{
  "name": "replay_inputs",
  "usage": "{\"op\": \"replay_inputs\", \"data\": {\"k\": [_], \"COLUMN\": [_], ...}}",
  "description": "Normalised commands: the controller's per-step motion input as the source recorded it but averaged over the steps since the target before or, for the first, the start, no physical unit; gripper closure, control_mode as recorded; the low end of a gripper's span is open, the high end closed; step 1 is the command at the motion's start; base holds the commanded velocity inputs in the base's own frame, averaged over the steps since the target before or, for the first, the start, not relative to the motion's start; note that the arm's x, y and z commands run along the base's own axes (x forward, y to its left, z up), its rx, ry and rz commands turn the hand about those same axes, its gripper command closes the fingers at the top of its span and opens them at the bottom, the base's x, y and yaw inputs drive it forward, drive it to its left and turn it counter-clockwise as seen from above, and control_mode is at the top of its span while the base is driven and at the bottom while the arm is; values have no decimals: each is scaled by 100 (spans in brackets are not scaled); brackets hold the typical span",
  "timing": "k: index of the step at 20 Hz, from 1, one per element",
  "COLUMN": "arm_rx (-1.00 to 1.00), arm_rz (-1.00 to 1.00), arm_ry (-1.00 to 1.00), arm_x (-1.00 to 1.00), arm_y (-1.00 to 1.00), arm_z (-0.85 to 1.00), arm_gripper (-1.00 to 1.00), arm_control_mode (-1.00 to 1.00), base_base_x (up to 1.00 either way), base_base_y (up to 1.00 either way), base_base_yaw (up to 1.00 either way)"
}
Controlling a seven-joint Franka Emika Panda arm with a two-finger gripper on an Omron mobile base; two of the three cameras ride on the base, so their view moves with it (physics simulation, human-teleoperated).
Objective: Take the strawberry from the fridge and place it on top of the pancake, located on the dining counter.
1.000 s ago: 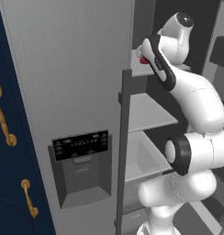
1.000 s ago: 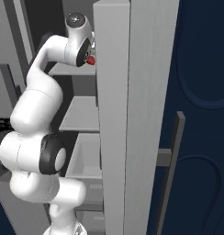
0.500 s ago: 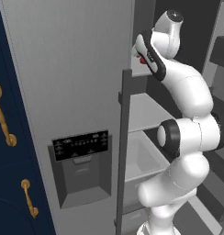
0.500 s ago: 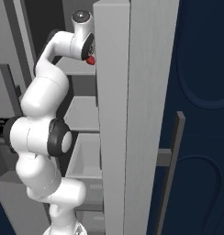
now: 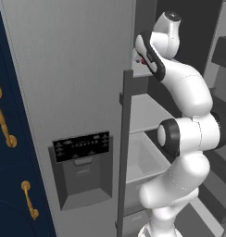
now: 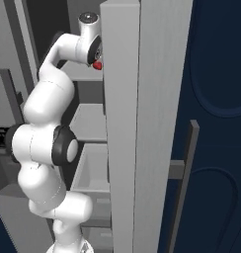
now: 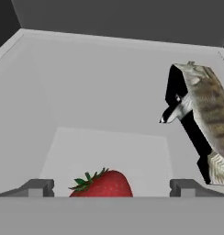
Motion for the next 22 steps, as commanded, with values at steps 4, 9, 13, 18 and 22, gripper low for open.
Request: {"op": "replay_inputs", "data": {"k": [4,9,13,18,22], "arm_rx": [0,0,0,0,2], "arm_rz": [0,0,0,0,0], "arm_ry": [11,2,3,3,1], "arm_x": [20,16,6,0,0], "arm_y": [0,0,0,0,4], "arm_z": [-22,-12,-13,-28,-39], "arm_gripper": [-100,-100,-100,-100,100], "arm_control_mode": [-100,-100,-100,-100,-100], "base_base_x": [0,0,0,0,0], "base_base_y": [0,0,0,0,0], "base_base_yaw": [0,0,0,0,0]}}
